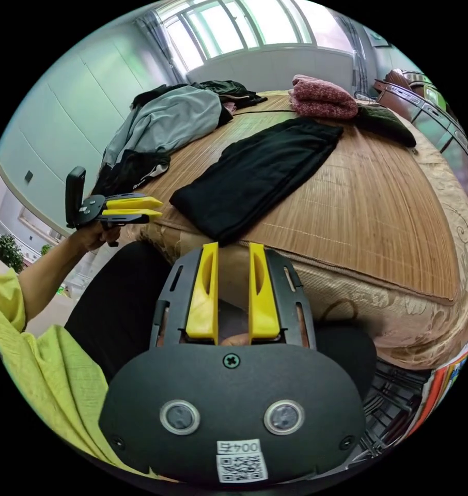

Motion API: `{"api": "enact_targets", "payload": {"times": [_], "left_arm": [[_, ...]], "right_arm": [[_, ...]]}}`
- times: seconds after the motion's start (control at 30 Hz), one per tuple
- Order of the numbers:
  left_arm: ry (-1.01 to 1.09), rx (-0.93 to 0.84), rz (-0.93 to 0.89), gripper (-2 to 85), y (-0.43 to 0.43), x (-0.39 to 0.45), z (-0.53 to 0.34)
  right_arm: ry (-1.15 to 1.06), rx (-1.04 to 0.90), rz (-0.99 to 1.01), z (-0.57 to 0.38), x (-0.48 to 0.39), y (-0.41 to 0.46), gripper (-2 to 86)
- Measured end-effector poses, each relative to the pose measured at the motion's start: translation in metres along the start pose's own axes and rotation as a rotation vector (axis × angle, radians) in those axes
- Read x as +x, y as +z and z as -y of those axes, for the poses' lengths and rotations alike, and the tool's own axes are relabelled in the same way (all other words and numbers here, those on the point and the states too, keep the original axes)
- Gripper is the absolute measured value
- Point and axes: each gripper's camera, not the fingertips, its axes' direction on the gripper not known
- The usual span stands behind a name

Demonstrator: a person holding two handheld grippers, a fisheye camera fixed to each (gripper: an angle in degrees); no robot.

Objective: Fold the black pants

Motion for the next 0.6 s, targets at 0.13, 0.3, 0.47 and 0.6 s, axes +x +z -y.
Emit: {"api": "enact_targets", "payload": {"times": [0.13,0.3,0.47,0.6], "left_arm": [[0.059,-0.029,0.031,8.0,-0.001,0.001,0.002],[0.098,-0.052,0.034,8.0,0.002,-0.002,0.01],[0.124,-0.059,0.02,7.0,0.007,-0.008,0.022],[0.121,-0.089,-0.023,4.2,0.01,-0.008,0.026]], "right_arm": [[-0.055,-0.021,-0.052,0.003,-0.023,0.012,9.1],[-0.062,-0.043,-0.093,0.008,-0.033,0.027,7.9],[-0.075,-0.054,-0.106,0.016,-0.036,0.035,4.2],[-0.135,-0.102,-0.072,0.027,-0.034,0.037,2.3]]}}
